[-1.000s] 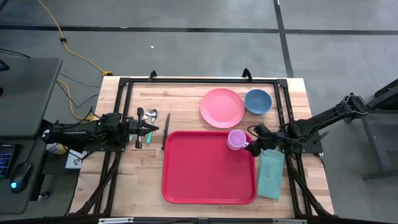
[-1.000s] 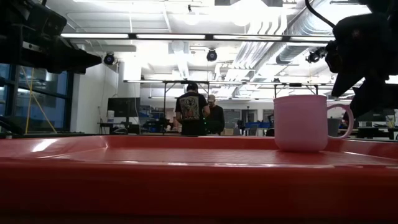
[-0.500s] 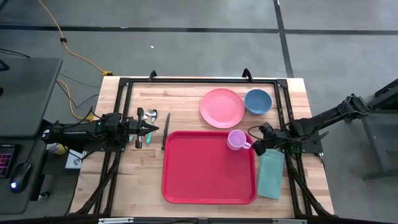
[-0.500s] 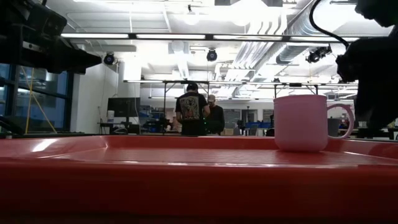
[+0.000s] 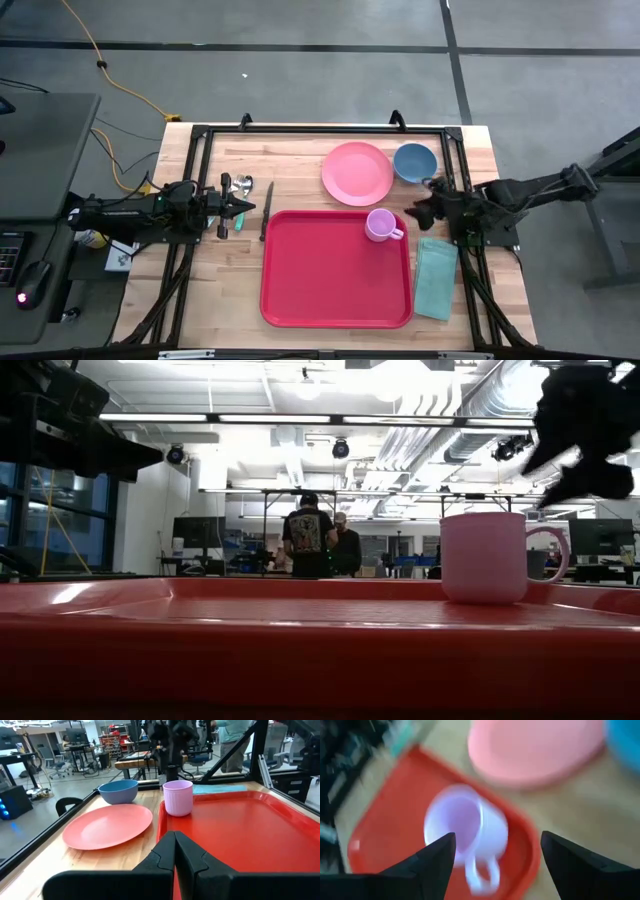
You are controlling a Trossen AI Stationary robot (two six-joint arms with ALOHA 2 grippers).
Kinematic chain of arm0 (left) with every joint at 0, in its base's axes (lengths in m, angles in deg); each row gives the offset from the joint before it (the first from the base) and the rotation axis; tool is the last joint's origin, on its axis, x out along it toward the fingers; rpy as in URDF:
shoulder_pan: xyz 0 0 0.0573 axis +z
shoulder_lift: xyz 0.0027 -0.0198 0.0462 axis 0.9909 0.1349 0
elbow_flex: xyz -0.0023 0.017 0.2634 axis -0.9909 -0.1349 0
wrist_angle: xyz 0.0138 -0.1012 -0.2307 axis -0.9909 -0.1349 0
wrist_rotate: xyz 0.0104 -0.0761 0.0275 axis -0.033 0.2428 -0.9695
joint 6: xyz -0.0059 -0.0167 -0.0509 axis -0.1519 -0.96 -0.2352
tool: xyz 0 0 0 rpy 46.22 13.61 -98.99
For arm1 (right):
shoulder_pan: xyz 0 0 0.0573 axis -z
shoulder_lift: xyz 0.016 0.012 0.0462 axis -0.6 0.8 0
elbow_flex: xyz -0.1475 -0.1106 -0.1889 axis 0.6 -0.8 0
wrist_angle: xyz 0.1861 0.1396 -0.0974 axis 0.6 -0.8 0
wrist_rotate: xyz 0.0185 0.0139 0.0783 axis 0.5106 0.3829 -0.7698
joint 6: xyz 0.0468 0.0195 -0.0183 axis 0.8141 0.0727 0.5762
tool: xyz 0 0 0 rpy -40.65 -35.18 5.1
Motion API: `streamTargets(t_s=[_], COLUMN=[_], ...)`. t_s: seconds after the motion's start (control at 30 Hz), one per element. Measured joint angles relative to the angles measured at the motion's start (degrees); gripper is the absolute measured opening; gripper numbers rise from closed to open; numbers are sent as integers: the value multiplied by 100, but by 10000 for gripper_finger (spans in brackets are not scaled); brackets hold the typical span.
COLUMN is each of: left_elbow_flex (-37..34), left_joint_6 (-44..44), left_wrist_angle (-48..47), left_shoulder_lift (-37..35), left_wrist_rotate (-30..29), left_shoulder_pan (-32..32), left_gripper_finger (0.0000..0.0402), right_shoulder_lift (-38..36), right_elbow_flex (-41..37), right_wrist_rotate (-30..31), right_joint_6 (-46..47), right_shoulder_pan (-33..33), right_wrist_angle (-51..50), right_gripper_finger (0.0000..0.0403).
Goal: Set up tray
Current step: Put the pink plate into the pink serving tray
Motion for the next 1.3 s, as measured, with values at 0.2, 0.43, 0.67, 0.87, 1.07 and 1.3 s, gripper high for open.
streamTargets(t_s=[0.2, 0.43, 0.67, 0.87, 1.07, 1.3], left_elbow_flex=[0, 0, 0, 0, 0, 0], left_joint_6=[-217, -429, -566, -568, -568, -579], left_wrist_angle=[5, 71, 81, 91, 94, 94], left_shoulder_lift=[0, -2, -2, -2, -2, -2], left_wrist_rotate=[1, 1, -1, -1, -1, -8], left_shoulder_pan=[-2, -1, -2, -1, -2, 0], left_gripper_finger=[37, 37, 37, 37, 37, 37], right_shoulder_lift=[-237, -214, -212, -210, -209, -166], right_elbow_flex=[32, 32, 32, 32, 32, 30], right_wrist_rotate=[1719, 2427, 2586, 3011, 3051, 2524], right_joint_6=[-1474, -2428, -3381, -3021, -2976, -2520], right_shoulder_pan=[373, 810, 985, 989, 989, 987], right_wrist_angle=[1175, 2299, 3084, 3170, 3133, 3079], right_gripper_finger=[271, 271, 271, 271, 271, 271])
